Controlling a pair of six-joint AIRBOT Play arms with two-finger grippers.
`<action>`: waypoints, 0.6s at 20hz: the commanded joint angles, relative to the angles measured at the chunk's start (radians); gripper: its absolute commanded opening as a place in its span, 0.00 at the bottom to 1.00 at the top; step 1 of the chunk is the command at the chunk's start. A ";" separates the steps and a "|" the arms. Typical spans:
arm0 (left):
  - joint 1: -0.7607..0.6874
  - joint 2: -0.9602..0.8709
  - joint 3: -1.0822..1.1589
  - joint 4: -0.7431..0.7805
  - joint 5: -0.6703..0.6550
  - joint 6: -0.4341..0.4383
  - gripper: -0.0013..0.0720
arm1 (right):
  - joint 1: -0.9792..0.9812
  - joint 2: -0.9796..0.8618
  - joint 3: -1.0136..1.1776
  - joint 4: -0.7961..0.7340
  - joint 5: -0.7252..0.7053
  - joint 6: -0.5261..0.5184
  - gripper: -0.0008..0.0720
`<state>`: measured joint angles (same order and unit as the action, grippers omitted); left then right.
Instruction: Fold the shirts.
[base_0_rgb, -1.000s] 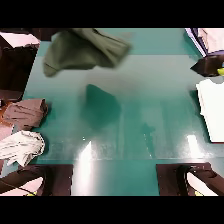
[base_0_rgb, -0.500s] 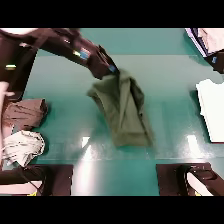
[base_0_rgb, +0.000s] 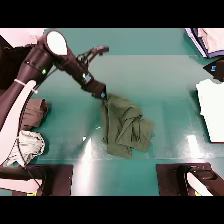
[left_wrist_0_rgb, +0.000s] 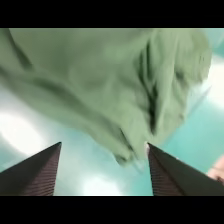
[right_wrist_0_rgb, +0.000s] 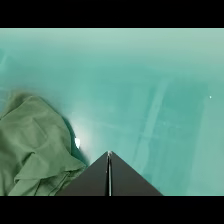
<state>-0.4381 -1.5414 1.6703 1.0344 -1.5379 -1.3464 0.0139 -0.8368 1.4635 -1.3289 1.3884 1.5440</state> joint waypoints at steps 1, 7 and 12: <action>-0.021 0.126 -0.321 -0.074 0.128 -0.014 0.86 | 0.000 0.001 0.000 -0.002 -0.002 0.000 0.04; -0.188 0.245 -0.720 -0.143 0.491 -0.016 0.86 | 0.001 0.001 -0.001 -0.002 0.000 -0.001 0.04; -0.268 0.224 -0.742 -0.143 0.663 -0.062 0.86 | 0.000 0.001 -0.001 -0.002 0.010 -0.001 0.04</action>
<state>-0.6666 -1.3159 0.9634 0.9054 -0.9974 -1.3781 0.0139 -0.8368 1.4631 -1.3308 1.3891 1.5436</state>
